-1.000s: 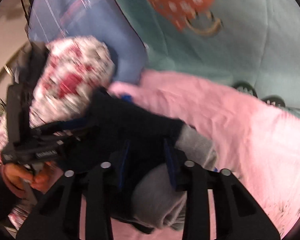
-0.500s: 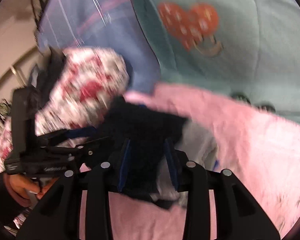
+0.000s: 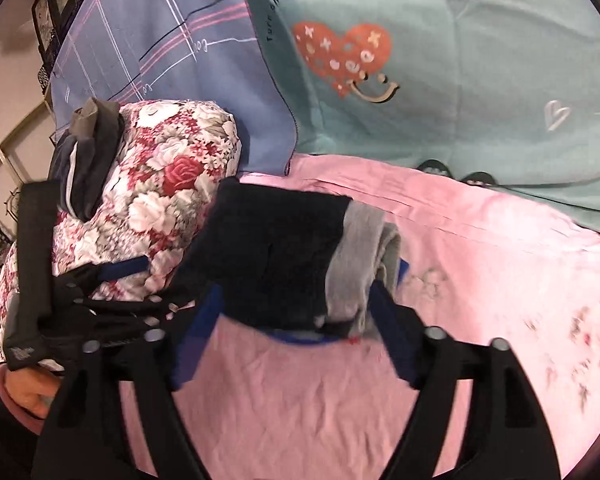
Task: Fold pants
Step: 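Release the bundle on the stack and pull both tools back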
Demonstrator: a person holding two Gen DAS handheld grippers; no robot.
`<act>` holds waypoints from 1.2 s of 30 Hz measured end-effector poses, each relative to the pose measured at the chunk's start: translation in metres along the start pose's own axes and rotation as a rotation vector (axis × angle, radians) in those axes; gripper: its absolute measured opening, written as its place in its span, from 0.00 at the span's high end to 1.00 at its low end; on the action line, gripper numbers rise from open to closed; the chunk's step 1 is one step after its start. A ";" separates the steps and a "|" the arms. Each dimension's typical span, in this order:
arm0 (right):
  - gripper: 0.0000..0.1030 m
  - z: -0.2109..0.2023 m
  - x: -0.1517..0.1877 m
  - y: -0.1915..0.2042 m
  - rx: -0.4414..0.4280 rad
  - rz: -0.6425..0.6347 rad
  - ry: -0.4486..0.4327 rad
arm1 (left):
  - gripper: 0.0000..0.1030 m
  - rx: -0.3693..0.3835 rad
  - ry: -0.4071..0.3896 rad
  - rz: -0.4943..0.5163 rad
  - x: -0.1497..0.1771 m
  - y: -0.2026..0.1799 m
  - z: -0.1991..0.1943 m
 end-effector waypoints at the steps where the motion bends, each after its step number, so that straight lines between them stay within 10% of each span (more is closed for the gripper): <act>1: 0.16 -0.009 0.004 0.003 0.013 -0.004 -0.004 | 0.03 -0.009 -0.009 0.000 0.003 -0.001 -0.013; 3: 0.01 -0.026 0.015 0.011 0.052 -0.010 0.002 | 0.02 -0.036 -0.030 0.009 0.012 0.001 -0.041; 14: 0.01 -0.079 0.071 0.048 0.112 -0.062 0.035 | 0.02 -0.074 -0.052 0.058 0.067 0.003 -0.128; 36: 0.01 -0.107 0.092 0.062 0.125 -0.063 0.032 | 0.02 -0.060 -0.038 0.076 0.089 -0.006 -0.154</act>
Point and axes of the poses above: each gripper's, at about its wrist camera, not at the fingertips, and z roughly the way its jaws point, y to its left, x to its underside, the point moved 7 cm from there along z, roughly the way its jaws point, and after that the axes turned 3 degrees about -y, right-handed, at the moved point
